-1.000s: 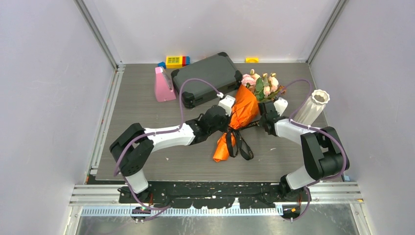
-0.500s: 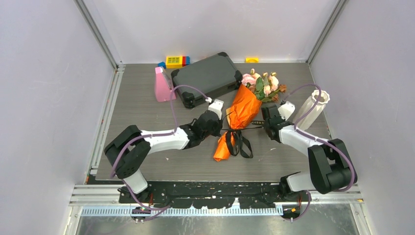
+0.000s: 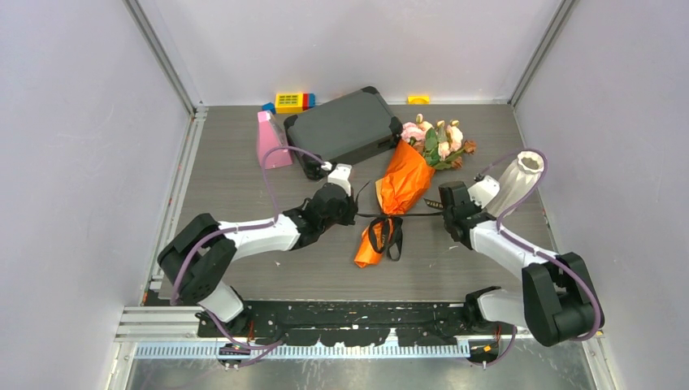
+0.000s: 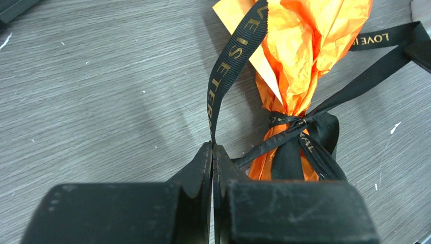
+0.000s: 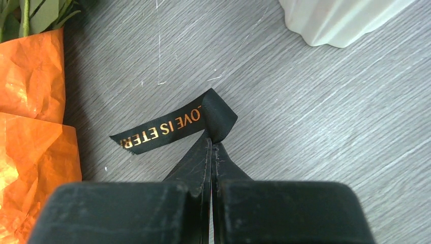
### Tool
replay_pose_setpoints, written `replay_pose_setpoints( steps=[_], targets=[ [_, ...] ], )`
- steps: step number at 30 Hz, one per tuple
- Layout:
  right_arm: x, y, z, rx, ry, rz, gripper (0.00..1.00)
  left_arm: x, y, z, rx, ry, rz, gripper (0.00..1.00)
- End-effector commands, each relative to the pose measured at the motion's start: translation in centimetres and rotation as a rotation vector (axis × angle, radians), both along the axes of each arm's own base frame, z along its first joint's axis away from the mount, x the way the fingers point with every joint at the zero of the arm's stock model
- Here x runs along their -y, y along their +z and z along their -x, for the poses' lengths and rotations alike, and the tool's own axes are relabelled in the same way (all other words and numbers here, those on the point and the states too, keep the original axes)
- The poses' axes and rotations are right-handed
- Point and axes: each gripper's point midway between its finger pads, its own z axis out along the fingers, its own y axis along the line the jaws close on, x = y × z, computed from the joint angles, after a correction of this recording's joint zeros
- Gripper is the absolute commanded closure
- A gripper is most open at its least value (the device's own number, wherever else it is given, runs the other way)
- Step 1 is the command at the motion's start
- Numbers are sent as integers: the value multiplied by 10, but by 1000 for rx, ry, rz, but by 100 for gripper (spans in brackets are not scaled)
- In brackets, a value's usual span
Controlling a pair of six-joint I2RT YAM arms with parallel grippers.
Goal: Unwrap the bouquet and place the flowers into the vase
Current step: Untie the ribbon from the wrapping paper.
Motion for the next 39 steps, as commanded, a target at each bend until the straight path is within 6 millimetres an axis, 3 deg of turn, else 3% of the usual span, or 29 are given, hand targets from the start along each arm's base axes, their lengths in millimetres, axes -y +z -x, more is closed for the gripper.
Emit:
replay_pose_setpoints(
  steps=[1,11,25,39],
  targets=[
    [25,20,3,96,-122,68,100,-13,27,-10,46,55,77,100],
    [34,37,12,147,-164,76,100,-36,33,-14,39,92,87,100],
    [52,77,27,232,-224,127,100,-57,33,-19,29,124,77,100],
    [63,68,29,217,-266,105,100,-79,28,-21,15,170,71,100]
  ],
)
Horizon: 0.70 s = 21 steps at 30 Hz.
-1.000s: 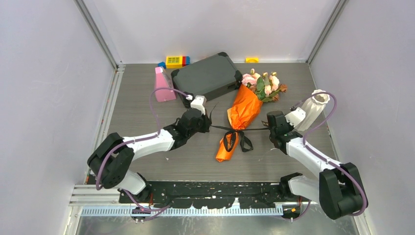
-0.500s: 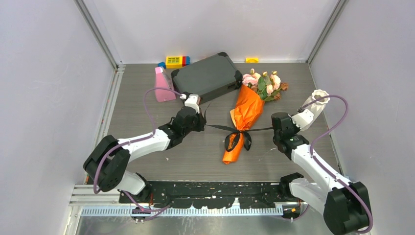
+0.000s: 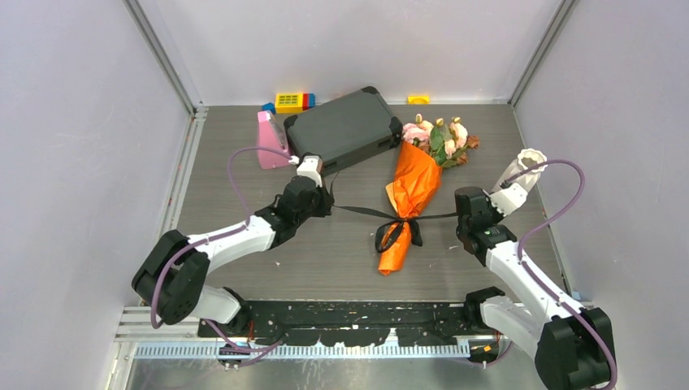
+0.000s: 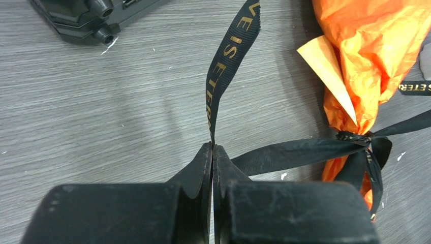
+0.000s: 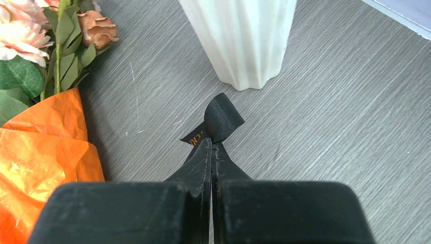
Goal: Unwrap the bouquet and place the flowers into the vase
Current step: Untie the ribbon from the wrapping paper.
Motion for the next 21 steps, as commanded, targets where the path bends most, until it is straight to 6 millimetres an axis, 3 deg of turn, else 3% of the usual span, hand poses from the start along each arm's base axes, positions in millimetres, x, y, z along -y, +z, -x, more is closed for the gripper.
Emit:
replay_pose_setpoints(
  steps=[1,21],
  targets=[
    [18,10,-1,50,-93,9,100,-11,8,-3,18,33,8,100],
    [60,1,10,43,-221,-60,100,-30,7,-9,5,61,30,100]
  ],
)
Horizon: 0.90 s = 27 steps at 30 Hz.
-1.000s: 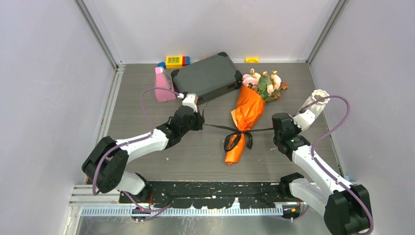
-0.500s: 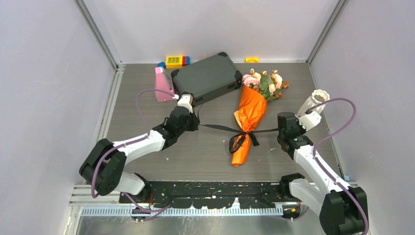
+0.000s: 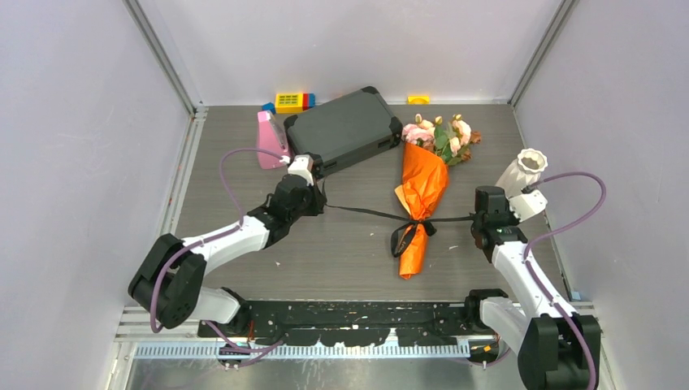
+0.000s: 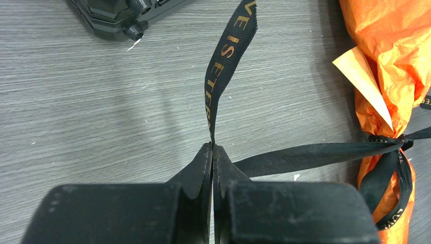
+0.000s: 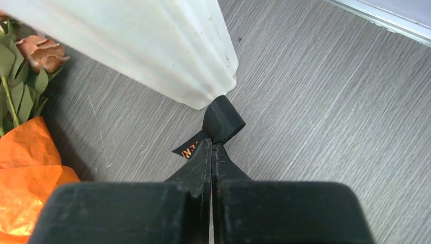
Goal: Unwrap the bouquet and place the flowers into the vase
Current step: Untie the ribbon from the wrapping paper.
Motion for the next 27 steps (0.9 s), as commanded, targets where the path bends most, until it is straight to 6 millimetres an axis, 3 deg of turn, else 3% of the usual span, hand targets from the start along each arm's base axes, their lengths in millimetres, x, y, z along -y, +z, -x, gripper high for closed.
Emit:
replay_pose_setpoints(
  steps=[1,17,27],
  targets=[
    [19,13,-1,62,-84,10,100,-9,13,-5,27,28,24,100],
    [54,32,11,79,-264,110,100,-31,11,-4,11,62,25,100],
    [60,34,11,66,-290,128,100,-45,11,-4,8,89,27,100]
  ],
)
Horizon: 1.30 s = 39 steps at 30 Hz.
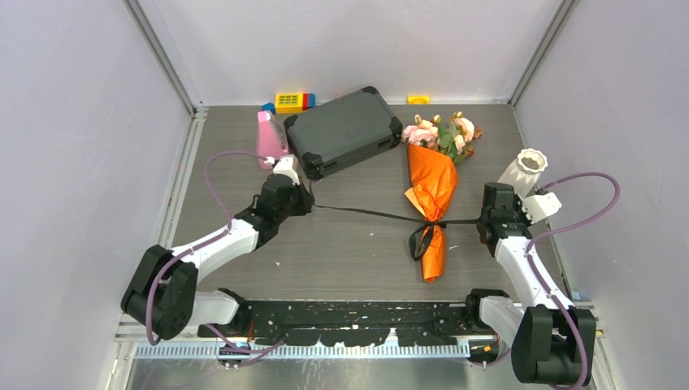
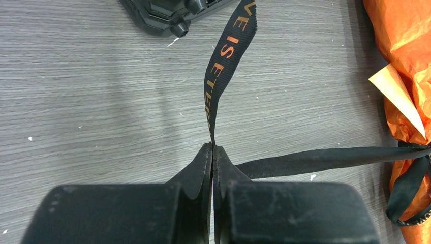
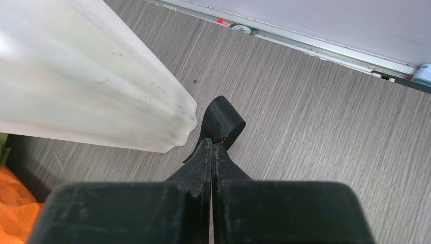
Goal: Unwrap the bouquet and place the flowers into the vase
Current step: Untie the ribbon from the wrapping paper.
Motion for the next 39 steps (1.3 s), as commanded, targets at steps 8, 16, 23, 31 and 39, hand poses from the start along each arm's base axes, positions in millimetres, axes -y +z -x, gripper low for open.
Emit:
replay_pose_setpoints(
  steps=[8,16,23,31,39],
  targets=[
    [17,23,-2,77,-100,53,100,-26,13,-1,22,52,6,100],
    [19,22,4,90,-117,55,100,-45,14,1,9,85,-13,100],
    [18,18,3,80,-117,48,100,-61,17,3,3,110,-10,100],
    [19,17,5,82,-125,50,100,-76,15,5,-17,141,-22,100],
    [21,17,6,78,-138,58,100,-92,14,7,-30,176,-20,100]
  ],
)
